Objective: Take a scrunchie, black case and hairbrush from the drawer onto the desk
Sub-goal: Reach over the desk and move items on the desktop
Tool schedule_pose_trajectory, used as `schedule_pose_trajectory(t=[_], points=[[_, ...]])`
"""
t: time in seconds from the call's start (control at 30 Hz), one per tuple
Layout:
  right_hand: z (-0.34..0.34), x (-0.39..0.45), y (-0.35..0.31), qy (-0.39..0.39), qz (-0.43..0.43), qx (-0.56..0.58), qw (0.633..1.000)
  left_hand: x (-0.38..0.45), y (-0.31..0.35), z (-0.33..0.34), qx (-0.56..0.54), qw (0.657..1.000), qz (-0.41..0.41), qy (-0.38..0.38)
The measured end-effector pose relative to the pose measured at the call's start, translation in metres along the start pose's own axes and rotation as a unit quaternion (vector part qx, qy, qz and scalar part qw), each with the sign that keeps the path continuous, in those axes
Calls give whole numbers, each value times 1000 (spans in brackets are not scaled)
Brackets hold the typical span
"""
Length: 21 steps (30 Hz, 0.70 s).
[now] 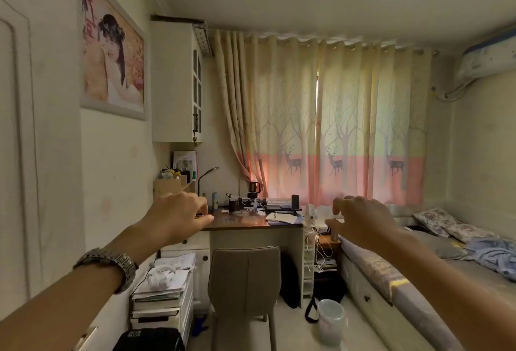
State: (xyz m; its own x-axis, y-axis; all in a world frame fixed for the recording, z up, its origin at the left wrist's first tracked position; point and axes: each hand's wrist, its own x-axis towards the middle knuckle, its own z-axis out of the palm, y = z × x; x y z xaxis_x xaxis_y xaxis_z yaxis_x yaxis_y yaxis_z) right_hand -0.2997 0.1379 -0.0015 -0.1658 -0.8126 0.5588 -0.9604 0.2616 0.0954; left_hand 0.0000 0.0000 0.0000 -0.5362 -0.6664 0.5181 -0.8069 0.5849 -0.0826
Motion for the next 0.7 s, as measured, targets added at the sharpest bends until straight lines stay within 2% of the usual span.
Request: schedule_pose_trajectory(t=[0.7], points=[[30,8,45,2,-24,34,999,12,45,21,8,1000,-7,12]])
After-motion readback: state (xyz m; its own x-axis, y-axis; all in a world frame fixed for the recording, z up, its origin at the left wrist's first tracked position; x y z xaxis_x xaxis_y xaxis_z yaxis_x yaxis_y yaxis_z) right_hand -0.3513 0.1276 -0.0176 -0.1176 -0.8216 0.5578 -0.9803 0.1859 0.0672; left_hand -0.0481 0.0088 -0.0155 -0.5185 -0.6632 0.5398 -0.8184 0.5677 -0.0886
